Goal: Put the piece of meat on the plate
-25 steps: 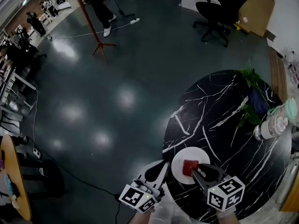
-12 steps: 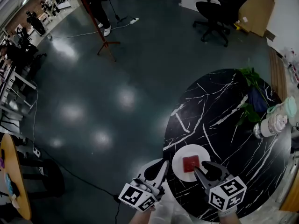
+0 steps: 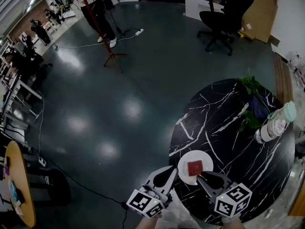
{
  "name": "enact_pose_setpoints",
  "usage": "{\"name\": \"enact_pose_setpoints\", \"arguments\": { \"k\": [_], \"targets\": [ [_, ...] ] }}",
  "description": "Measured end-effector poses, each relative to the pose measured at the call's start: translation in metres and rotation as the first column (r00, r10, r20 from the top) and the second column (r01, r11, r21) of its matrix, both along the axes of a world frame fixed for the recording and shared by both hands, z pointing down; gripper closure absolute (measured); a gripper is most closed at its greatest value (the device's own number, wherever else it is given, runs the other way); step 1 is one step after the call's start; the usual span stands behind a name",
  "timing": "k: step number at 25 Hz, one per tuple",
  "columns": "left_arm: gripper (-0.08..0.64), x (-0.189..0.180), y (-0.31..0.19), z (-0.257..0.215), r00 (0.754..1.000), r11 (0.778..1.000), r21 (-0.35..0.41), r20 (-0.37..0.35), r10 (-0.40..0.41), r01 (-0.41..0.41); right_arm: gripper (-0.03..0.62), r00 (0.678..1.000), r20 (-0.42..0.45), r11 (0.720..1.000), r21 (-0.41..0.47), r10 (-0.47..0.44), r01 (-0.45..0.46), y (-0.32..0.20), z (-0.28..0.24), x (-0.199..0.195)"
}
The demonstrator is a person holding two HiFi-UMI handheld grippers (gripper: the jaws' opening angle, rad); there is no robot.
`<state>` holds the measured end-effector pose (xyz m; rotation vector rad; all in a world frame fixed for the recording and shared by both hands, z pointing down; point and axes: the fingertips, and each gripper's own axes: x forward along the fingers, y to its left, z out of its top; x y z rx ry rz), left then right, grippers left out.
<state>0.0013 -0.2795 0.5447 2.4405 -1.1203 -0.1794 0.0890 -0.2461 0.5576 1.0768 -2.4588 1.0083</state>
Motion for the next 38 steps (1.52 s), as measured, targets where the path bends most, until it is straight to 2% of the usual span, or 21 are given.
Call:
{"name": "enact_pose_setpoints", "arguments": {
  "k": [4, 12, 21, 29, 38],
  "targets": [
    [0.552, 0.012, 0.009, -0.022, 0.999, 0.999, 0.014, -0.003, 0.041, -0.041, 0.546, 1.0, 0.028, 1.0, 0.006, 0.013, -0.013, 0.007, -0.019, 0.004],
    [0.552, 0.021, 0.015, -0.061, 0.996, 0.995, 0.053, 0.001, 0.09, -0.089, 0.549, 0.997, 0.055, 0.995, 0.087, -0.063, 0.058, 0.021, -0.062, -0.001],
    [0.552, 0.03, 0.013, -0.11, 0.995, 0.989, 0.107, -0.01, 0.103, -0.101, 0.558, 0.995, 0.052, 0.982, 0.17, -0.087, 0.077, 0.027, -0.104, -0.003],
    [0.552, 0.039, 0.015, -0.118, 0.991, 0.983, 0.121, -0.007, 0.137, -0.135, 0.561, 0.997, 0.047, 0.984, 0.171, -0.068, 0.059, 0.035, -0.111, 0.008],
    [0.552, 0.033, 0.016, -0.113, 0.993, 0.987, 0.105, -0.006, 0.121, -0.12, 0.569, 0.997, 0.04, 0.984, 0.171, -0.06, 0.053, 0.032, -0.11, 0.009]
  ]
}}
